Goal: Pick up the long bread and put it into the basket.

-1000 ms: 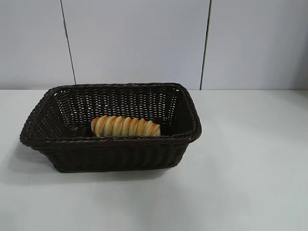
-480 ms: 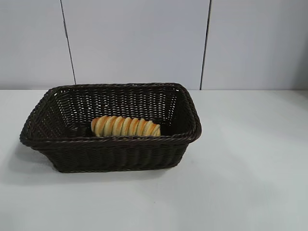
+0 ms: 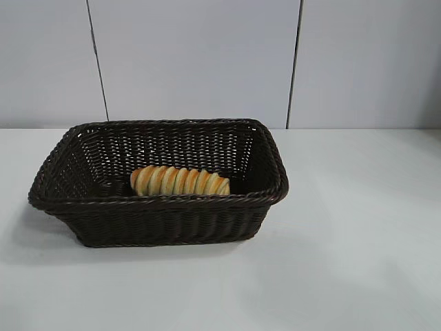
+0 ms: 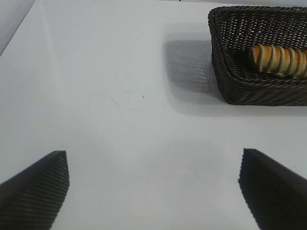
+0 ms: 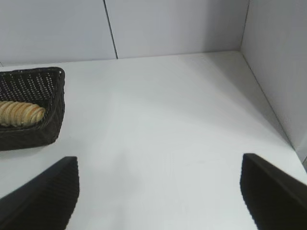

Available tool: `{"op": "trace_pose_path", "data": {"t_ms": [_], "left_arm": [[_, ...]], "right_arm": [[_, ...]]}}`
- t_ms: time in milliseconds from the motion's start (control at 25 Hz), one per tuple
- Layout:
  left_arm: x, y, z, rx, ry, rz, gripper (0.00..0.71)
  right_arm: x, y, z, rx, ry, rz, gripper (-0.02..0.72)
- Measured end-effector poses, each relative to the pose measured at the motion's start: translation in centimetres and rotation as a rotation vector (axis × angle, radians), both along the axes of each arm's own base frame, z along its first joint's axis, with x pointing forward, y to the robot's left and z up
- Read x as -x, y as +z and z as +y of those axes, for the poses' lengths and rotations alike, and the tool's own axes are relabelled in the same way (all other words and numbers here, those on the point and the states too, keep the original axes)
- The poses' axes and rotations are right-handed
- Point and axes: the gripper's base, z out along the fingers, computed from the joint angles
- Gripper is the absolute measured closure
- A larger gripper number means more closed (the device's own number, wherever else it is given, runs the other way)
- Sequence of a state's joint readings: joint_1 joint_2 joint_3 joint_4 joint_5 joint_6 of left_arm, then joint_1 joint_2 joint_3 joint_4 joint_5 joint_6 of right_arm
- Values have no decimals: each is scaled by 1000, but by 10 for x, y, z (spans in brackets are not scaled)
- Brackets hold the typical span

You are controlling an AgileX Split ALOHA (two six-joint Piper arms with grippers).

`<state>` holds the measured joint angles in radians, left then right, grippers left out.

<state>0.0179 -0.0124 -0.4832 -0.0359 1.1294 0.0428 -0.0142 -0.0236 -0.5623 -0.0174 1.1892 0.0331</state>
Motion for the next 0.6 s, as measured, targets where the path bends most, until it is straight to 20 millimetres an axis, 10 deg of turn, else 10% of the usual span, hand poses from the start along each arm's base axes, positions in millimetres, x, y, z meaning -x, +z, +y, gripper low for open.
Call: {"op": "trace_pose_path", "data": {"t_ms": [600], "left_arm": [[0, 0, 0, 0, 0, 0, 15]], "right_arm": [[-16, -18, 0, 3, 6, 3, 50]]}}
